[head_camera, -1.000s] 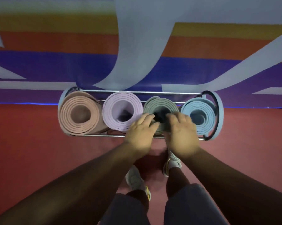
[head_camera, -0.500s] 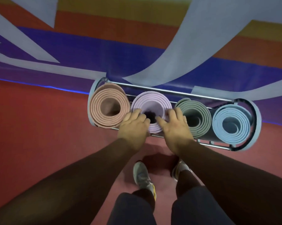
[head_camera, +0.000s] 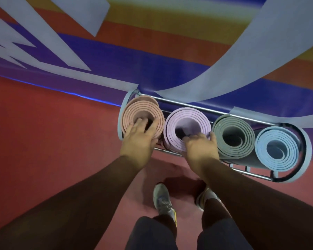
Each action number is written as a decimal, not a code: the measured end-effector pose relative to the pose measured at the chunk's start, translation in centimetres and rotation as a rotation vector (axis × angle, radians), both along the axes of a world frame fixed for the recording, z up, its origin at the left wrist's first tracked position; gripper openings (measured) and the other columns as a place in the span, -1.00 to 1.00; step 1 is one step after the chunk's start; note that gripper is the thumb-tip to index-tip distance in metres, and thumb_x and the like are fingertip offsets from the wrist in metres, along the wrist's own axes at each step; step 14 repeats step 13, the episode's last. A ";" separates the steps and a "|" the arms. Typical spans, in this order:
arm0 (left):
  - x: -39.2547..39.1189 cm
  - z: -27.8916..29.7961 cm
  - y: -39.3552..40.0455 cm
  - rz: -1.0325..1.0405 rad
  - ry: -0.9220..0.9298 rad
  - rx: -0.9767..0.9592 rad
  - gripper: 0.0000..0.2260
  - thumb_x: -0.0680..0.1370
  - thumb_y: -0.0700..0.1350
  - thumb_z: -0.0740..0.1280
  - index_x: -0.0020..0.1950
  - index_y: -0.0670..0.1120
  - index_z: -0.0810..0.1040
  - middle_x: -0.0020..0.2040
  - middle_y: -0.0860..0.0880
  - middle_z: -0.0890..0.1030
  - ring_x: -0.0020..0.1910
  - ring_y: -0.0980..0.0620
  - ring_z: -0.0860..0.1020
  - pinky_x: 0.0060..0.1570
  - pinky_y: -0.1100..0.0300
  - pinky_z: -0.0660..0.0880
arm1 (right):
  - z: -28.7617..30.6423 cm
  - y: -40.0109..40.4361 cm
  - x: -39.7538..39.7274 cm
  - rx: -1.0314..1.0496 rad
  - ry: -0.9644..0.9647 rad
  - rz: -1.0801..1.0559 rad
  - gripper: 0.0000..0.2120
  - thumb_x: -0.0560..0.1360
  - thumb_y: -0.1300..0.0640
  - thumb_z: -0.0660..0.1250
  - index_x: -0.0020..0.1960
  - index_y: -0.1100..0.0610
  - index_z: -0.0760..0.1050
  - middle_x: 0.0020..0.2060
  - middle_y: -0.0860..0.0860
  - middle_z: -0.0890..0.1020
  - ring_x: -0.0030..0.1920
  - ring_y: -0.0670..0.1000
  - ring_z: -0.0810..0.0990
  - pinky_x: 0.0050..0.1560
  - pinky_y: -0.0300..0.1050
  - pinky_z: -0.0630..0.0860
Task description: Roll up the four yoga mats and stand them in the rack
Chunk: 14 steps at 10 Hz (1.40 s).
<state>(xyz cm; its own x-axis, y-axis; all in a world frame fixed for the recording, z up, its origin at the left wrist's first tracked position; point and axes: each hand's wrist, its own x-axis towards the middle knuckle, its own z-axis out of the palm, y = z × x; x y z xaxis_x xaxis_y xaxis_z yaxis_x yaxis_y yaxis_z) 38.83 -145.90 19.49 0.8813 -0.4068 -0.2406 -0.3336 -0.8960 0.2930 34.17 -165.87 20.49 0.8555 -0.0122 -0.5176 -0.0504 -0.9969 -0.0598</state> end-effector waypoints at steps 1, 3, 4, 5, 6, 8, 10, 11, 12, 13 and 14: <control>-0.4 -0.9 -0.1 -0.033 -0.069 0.001 -0.40 0.60 0.03 0.35 0.61 0.05 0.25 0.21 -0.06 0.63 0.38 -0.15 0.47 0.52 -0.07 0.14 | -0.2 -0.8 -0.4 0.002 -0.038 -0.070 -0.69 0.56 0.05 0.27 0.29 -0.03 0.47 0.14 -0.03 0.62 0.27 0.07 0.48 0.54 0.25 0.05; 0.1 -0.7 -1.7 -0.051 -0.025 0.078 -0.40 0.65 0.08 0.22 0.65 0.15 0.07 0.20 0.02 0.56 0.31 -0.05 0.44 0.54 0.02 0.02 | -0.3 -2.0 -1.7 0.065 -0.121 -0.128 -0.71 0.57 0.02 0.29 0.29 -0.04 0.48 0.19 -0.05 0.60 0.32 0.02 0.47 0.56 0.17 0.00; 0.3 -1.0 -1.6 -0.048 0.038 0.111 -0.40 0.67 0.07 0.18 0.66 0.16 -0.02 0.25 0.02 0.52 0.34 -0.05 0.40 0.55 0.03 -0.02 | -0.8 -2.1 -2.1 0.098 -0.162 -0.136 -0.70 0.53 0.10 0.32 0.26 -0.02 0.52 0.19 -0.03 0.61 0.33 0.03 0.48 0.56 0.19 -0.01; 0.8 -1.8 -1.0 -0.049 0.092 0.138 -0.40 0.68 0.04 0.16 0.66 0.16 -0.07 0.30 0.00 0.51 0.37 -0.07 0.38 0.53 0.03 -0.01 | -1.7 -2.2 -3.5 0.139 -0.218 -0.138 -0.67 0.47 0.08 0.44 0.22 0.05 0.58 0.18 0.06 0.65 0.33 0.10 0.52 0.54 0.25 0.09; 1.3 -2.4 -1.6 -0.049 0.080 0.154 -0.40 0.69 0.03 0.14 0.66 0.16 -0.08 0.33 0.01 0.49 0.39 -0.06 0.35 0.54 0.03 -0.04 | -2.6 -1.9 -3.9 0.124 -0.213 -0.088 -0.61 0.42 0.05 0.51 0.23 0.05 0.59 0.19 0.09 0.66 0.36 0.11 0.52 0.51 0.26 0.09; 3.2 -2.4 -3.3 -0.055 0.133 0.182 -0.43 0.70 0.03 0.07 0.66 0.14 -0.11 0.40 -0.03 0.45 0.44 -0.09 0.31 0.55 -0.02 -0.06 | -1.6 -1.9 -0.9 0.066 -0.056 0.010 -0.51 0.65 -0.05 0.19 0.55 -0.04 0.23 0.46 -0.03 0.43 0.58 0.07 0.14 0.55 0.32 -0.15; -0.6 -1.3 -2.1 -0.045 0.148 0.233 -0.29 0.64 -0.07 0.16 0.66 0.05 -0.21 0.56 -0.08 0.29 0.61 -0.13 0.07 0.57 -0.04 -0.13 | -1.2 -1.8 -2.2 0.123 -0.007 0.037 -0.44 0.66 0.03 0.17 0.62 -0.01 0.10 0.55 -0.06 0.30 0.63 0.06 -0.09 0.53 0.33 -0.28; -2.1 -0.2 -1.8 0.018 0.170 0.217 -0.27 0.61 -0.06 0.20 0.66 0.07 -0.16 0.65 -0.10 0.10 0.64 -0.12 -0.06 0.58 -0.05 -0.15 | -0.2 -1.9 -1.8 0.136 0.106 0.054 -0.36 0.66 -0.07 0.14 0.64 -0.02 -0.06 0.63 -0.04 0.08 0.62 0.04 -0.20 0.52 0.34 -0.29; -3.2 1.7 -2.5 0.031 0.131 0.188 -0.30 0.58 -0.06 0.22 0.66 0.12 -0.02 0.66 -0.09 0.06 0.64 -0.15 -0.09 0.57 -0.16 -0.17 | 1.2 -1.9 -1.8 0.146 0.122 0.028 -0.33 0.64 -0.04 0.17 0.64 -0.06 -0.07 0.64 -0.02 -0.03 0.62 0.06 -0.23 0.49 0.43 -0.25; -3.8 4.2 -3.9 0.019 0.183 0.133 -0.35 0.59 -0.07 0.22 0.64 0.16 0.04 0.65 -0.03 0.08 0.64 -0.15 -0.08 0.53 -0.24 -0.21 | 3.2 -1.8 -2.1 0.123 0.128 -0.004 -0.35 0.64 0.00 0.15 0.64 -0.08 -0.07 0.64 -0.03 -0.05 0.62 0.10 -0.22 0.48 0.49 -0.19; -3.8 4.2 -3.9 0.019 0.183 0.133 -0.35 0.59 -0.07 0.22 0.64 0.16 0.04 0.65 -0.03 0.08 0.64 -0.15 -0.08 0.53 -0.24 -0.21 | 3.2 -1.8 -2.1 0.123 0.128 -0.004 -0.35 0.64 0.00 0.15 0.64 -0.08 -0.07 0.64 -0.03 -0.05 0.62 0.10 -0.22 0.48 0.49 -0.19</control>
